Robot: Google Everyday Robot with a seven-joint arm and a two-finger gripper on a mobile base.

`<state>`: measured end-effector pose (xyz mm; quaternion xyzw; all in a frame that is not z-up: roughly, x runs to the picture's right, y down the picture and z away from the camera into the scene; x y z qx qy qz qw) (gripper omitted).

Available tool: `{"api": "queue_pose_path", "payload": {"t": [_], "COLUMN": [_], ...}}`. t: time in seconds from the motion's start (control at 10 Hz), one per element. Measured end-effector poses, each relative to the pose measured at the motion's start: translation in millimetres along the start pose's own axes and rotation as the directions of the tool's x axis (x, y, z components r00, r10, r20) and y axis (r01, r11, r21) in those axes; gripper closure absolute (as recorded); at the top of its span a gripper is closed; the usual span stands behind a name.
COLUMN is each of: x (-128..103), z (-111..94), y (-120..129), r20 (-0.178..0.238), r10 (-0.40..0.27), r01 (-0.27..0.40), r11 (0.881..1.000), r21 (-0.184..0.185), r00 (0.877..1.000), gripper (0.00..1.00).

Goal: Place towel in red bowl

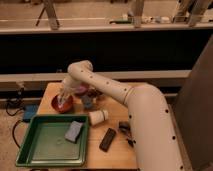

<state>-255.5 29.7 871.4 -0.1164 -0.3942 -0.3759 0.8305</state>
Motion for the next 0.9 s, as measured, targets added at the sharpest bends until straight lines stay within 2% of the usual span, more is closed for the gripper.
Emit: {"api": "queue_pose_path", "payload": {"t": [0.1,0.3,0.9], "x": [1.2,2.8,9.7], "z": [1.0,1.7,-1.5], "y": [0.1,0.4,0.7], "r20": [0.005,0.01,0.016], "r10": [0.0,-0.001,-0.004], "r01": [0.0,0.001,0.004], "r11": [1.0,1.0,1.0], "r21": [0.003,0.005,0.01], "r00": [1.0,1.0,1.0], "gripper": [0.24,0.21,0.2]}}
